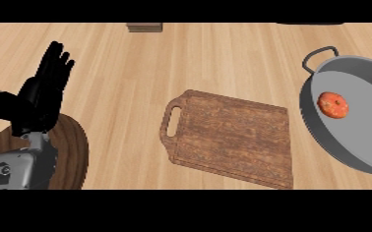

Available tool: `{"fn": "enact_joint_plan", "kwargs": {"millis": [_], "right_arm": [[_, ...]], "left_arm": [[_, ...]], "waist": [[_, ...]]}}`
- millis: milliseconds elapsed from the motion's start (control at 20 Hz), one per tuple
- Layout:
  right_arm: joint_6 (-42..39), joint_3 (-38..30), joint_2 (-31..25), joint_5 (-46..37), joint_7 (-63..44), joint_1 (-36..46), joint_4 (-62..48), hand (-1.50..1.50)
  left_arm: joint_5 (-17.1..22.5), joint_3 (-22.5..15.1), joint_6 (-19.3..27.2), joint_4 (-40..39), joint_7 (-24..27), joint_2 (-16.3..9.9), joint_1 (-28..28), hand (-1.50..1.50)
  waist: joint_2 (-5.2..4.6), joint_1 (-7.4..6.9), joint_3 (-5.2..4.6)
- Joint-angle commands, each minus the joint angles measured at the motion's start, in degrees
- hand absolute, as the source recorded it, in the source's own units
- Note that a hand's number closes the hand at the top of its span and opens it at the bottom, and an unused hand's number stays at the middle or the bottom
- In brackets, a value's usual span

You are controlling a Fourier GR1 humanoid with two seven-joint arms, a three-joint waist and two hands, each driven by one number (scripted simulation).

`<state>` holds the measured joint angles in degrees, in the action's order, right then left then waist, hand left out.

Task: Pick the squash from the cutting board and place it in the pot

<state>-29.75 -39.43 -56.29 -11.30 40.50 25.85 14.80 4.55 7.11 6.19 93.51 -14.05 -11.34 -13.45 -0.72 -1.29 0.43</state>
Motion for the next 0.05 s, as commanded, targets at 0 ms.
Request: {"fn": "enact_joint_plan", "kwargs": {"millis": [0], "right_arm": [[-9.36, -0.08, -1.65, 0.59, 7.36, -3.11, -1.37, -1.5]], "left_arm": [[-0.66, -0.39, 1.21, 1.0, -0.34, 0.85, 0.12, 0.0]], "waist": [[0.11, 0.25, 0.06]]}}
